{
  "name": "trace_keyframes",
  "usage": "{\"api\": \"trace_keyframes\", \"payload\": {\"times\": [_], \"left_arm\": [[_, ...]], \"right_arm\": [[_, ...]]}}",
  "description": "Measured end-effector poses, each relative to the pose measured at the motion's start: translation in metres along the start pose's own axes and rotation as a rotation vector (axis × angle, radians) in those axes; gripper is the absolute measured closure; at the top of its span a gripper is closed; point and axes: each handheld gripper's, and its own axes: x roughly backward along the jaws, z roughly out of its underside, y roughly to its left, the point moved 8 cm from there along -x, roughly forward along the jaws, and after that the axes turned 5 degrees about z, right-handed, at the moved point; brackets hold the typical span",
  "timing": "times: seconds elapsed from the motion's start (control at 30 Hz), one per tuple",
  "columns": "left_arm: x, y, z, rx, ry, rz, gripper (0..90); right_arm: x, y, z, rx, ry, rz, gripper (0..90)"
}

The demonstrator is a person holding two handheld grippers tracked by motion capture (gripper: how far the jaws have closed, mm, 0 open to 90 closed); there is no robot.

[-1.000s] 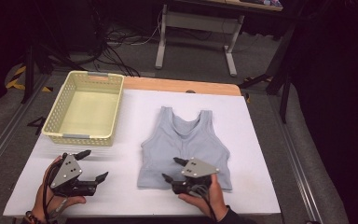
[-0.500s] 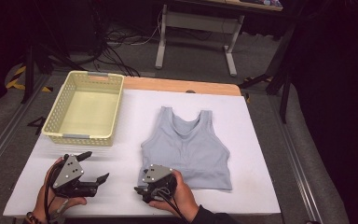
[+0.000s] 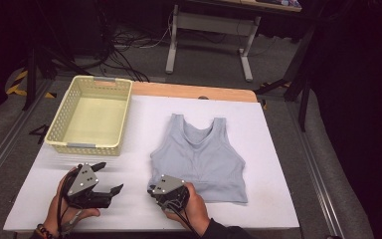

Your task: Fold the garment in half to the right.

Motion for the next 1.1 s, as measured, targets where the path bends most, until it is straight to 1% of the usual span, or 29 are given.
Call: {"api": "trace_keyframes", "payload": {"times": [0.03,0.07,0.1,0.13,0.17,0.2,0.23,0.27,0.3,0.33,0.37,0.4,0.5,0.53,0.57,0.6,0.67,0.7,0.73,0.77,0.8,0.83,0.87,0.93,0.97,1.0,1.03,1.07,1.1], "left_arm": [[-0.005,-0.003,-0.003,0.015,0.0,0.019,15.7],[-0.01,-0.005,-0.006,0.023,0.002,0.026,16.0],[-0.018,-0.008,-0.01,0.035,0.005,0.038,16.4],[-0.022,-0.01,-0.013,0.043,0.003,0.045,17.2],[-0.022,-0.01,-0.013,0.043,0.003,0.045,18.1],[-0.032,-0.011,-0.02,0.074,-0.013,0.053,18.4],[-0.032,-0.011,-0.02,0.074,-0.013,0.053,18.7],[-0.036,-0.012,-0.023,0.083,-0.013,0.061,18.7],[-0.046,-0.012,-0.026,0.1,0.004,0.063,18.7],[-0.046,-0.012,-0.026,0.1,0.004,0.063,18.8],[-0.052,-0.013,-0.028,0.117,0.012,0.073,18.8],[-0.064,-0.013,-0.03,0.157,0.026,0.092,19.5],[-0.078,-0.013,-0.033,0.184,0.051,0.088,20.7],[-0.078,-0.013,-0.033,0.184,0.051,0.088,21.0],[-0.087,-0.013,-0.033,0.21,0.071,0.091,21.3],[-0.087,-0.013,-0.033,0.21,0.071,0.091,21.3],[-0.096,-0.013,-0.032,0.235,0.091,0.096,21.9],[-0.099,-0.013,-0.032,0.237,0.103,0.097,23.4],[-0.104,-0.012,-0.03,0.24,0.137,0.095,23.6],[-0.104,-0.012,-0.03,0.24,0.137,0.095,23.8],[-0.107,-0.011,-0.03,0.247,0.15,0.099,23.8],[-0.109,-0.011,-0.03,0.248,0.161,0.102,26.2],[-0.111,-0.011,-0.029,0.255,0.191,0.118,29.1],[-0.113,-0.011,-0.029,0.258,0.195,0.11,33.4],[-0.113,-0.011,-0.029,0.243,0.198,0.105,36.7],[-0.114,-0.014,-0.029,0.238,0.2,0.123,44.9],[-0.114,-0.014,-0.029,0.238,0.2,0.123,51.2],[-0.113,-0.016,-0.029,0.227,0.206,0.124,51.2],[-0.113,-0.018,-0.029,0.22,0.205,0.156,65.3]], "right_arm": [[0.003,0.006,-0.001,0.023,-0.017,-0.001,82.9],[0.005,0.008,-0.002,0.04,-0.022,-0.001,82.9],[0.007,0.011,-0.003,0.047,-0.029,-0.007,83.0],[0.009,0.012,-0.004,0.043,-0.036,-0.007,83.0],[0.009,0.012,-0.004,0.043,-0.036,-0.007,83.0],[0.015,0.015,-0.006,0.036,-0.063,-0.012,83.0],[0.015,0.015,-0.006,0.036,-0.063,-0.012,83.0],[0.017,0.016,-0.008,0.04,-0.076,-0.012,83.0],[0.02,0.018,-0.01,0.046,-0.083,-0.011,83.0],[0.02,0.019,-0.01,0.045,-0.083,-0.013,83.0],[0.02,0.019,-0.01,0.045,-0.083,-0.013,83.0],[0.019,0.019,-0.008,0.043,-0.082,-0.013,83.0],[0.019,0.022,-0.006,0.051,-0.09,-0.012,83.0],[0.019,0.022,-0.006,0.051,-0.09,-0.012,83.0],[0.02,0.024,-0.006,0.057,-0.091,-0.012,83.0],[0.02,0.024,-0.006,0.057,-0.091,-0.012,83.0],[0.021,0.026,-0.007,0.065,-0.1,-0.006,83.0],[0.022,0.026,-0.007,0.07,-0.101,-0.005,83.0],[0.023,0.027,-0.008,0.08,-0.105,0.0,83.0],[0.023,0.027,-0.008,0.08,-0.105,0.0,83.0],[0.023,0.027,-0.008,0.081,-0.106,0.001,82.9],[0.023,0.027,-0.008,0.086,-0.104,0.001,83.0],[0.022,0.027,-0.007,0.089,-0.104,0.003,82.9],[0.021,0.027,-0.006,0.095,-0.099,0.005,82.8],[0.021,0.027,-0.006,0.097,-0.099,0.006,82.8],[0.02,0.027,-0.006,0.099,-0.098,0.005,82.8],[0.02,0.027,-0.006,0.099,-0.098,0.005,82.8],[0.02,0.027,-0.006,0.098,-0.096,0.003,82.7],[0.02,0.027,-0.005,0.1,-0.095,0.003,82.6]]}}
